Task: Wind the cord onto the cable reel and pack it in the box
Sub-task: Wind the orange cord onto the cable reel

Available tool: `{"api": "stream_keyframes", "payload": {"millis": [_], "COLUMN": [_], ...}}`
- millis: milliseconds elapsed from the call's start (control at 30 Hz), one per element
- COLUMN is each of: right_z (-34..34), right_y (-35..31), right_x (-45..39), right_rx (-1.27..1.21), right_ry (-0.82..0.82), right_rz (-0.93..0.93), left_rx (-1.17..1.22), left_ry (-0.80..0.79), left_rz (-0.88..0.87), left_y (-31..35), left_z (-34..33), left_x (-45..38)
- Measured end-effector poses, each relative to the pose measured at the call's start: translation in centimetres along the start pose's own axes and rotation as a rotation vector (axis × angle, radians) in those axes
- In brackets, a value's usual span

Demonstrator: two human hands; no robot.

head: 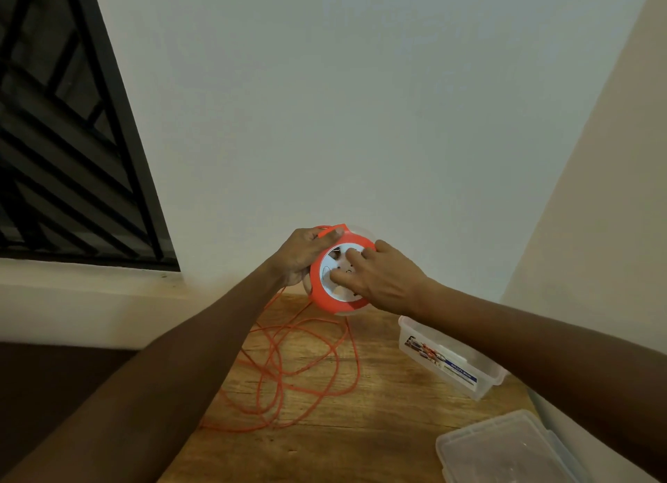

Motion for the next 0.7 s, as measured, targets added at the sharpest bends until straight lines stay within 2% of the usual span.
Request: {"api": "stream_keyframes", "payload": {"millis": [67, 133, 267, 367, 700], "right_z": [0.11, 0.18, 0.27, 0.75, 0.81], "right_y": [-0.97, -1.47, -1.19, -1.14, -0.6], "right_x": [0.2, 0.46, 0.73, 0.66, 0.21], "right_rx": [0.018, 0.046, 0.085, 0.12, 0.143], "right_ry": [0.016, 0.002, -0.06, -0.035, -0.093], "right_rz": [0.176, 0.27, 0.295, 0.32, 0.247], "left_rx": [-0.008, -0.015, -0.03, -0.04, -0.039], "left_ry": [-0.011, -0.015, -0.033, -0.065, -0.036], "left_rz": [0.007, 0.013, 0.038, 0.047, 0.025], "left_y": [-0.05, -0.07, -0.31, -0.24, 0.3], "left_z": [-0.11, -0.21, -0.19, -0.31, 0.56], "left_x": [-0.01, -0.07, -0.17, -0.04, -0.31]}}
Point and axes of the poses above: each hand's wrist, its own x-axis away from the middle knuckle, its own z-axis out of the back of the hand, y = z × x, the point moved 9 cm from there along -x, towards the middle knuckle, and after that the axes turned 3 degrees about -z, right-handed, at the moved point
